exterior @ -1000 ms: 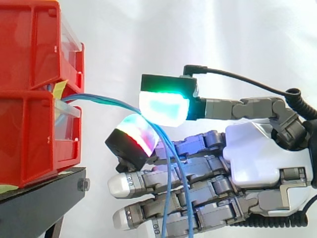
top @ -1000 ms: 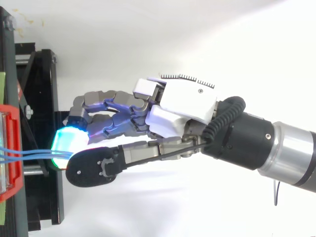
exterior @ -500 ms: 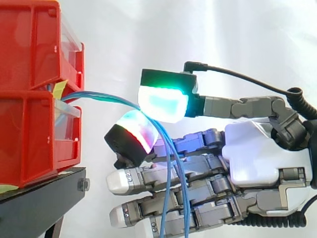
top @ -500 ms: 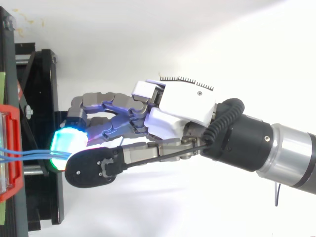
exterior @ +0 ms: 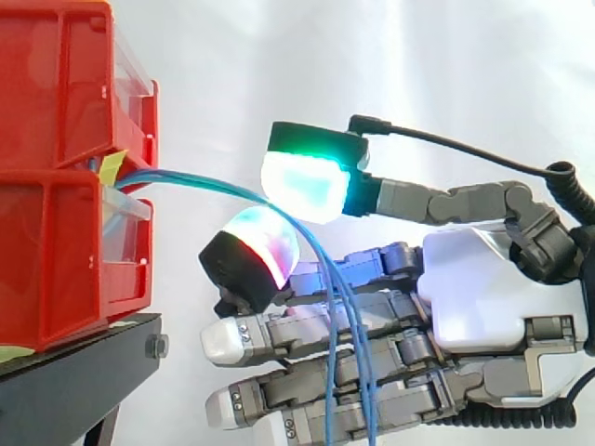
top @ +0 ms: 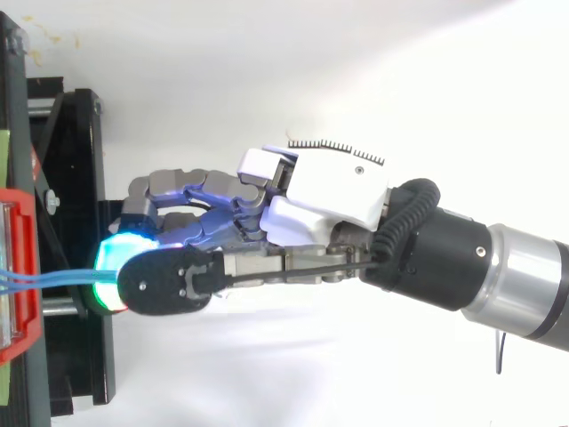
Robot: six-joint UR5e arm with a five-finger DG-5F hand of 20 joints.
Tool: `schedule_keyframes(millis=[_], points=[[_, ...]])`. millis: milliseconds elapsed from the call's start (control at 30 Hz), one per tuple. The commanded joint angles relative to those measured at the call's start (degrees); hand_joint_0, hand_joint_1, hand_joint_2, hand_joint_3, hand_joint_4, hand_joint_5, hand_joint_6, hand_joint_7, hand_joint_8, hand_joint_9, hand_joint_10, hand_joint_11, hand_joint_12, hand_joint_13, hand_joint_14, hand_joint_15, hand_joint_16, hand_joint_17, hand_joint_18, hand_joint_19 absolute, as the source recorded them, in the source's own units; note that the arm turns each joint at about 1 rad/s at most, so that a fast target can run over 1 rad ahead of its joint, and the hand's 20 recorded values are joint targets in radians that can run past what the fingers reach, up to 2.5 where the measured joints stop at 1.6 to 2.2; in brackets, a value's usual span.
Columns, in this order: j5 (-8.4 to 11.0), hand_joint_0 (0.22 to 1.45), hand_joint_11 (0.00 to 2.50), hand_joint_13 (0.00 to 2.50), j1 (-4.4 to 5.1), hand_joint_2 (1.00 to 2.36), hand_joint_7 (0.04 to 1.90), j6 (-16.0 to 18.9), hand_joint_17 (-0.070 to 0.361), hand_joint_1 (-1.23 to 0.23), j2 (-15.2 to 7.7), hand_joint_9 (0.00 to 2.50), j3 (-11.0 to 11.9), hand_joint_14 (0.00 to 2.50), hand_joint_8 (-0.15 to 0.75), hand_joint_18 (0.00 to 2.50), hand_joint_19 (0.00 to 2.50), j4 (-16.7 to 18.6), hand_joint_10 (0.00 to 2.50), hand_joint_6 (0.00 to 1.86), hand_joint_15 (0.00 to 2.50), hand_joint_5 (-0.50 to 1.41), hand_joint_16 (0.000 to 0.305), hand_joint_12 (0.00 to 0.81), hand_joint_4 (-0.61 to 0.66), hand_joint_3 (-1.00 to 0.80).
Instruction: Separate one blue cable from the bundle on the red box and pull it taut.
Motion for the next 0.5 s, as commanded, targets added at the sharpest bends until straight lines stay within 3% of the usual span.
schedule_keyframes(millis=[0,100,333,467], points=[[0.0,0.6,0.32,0.33,-0.02,1.01,1.42,-0.2,0.106,-0.42,0.1,0.82,-0.1,0.0,0.325,0.3,0.25,0.0,0.01,0.5,0.06,-0.05,0.047,0.345,0.31,-0.41],[0.0,0.59,0.31,0.35,-0.02,1.01,1.42,-0.2,0.107,-0.43,0.0,0.82,-0.1,0.0,0.326,0.31,0.26,0.0,0.01,0.5,0.08,-0.05,0.047,0.35,0.3,-0.42],[0.0,0.65,0.32,0.36,-0.02,1.02,1.39,-0.6,0.106,-0.64,0.0,0.79,-0.1,0.0,0.323,0.33,0.27,0.4,0.01,0.5,0.08,-0.06,0.047,0.347,0.26,-0.25],[0.0,0.62,0.28,0.35,-0.02,1.01,1.3,-0.7,0.106,-0.59,0.0,0.78,-0.1,0.0,0.31,0.33,0.27,0.4,0.01,0.5,0.08,-0.07,0.047,0.343,0.27,-0.32]])
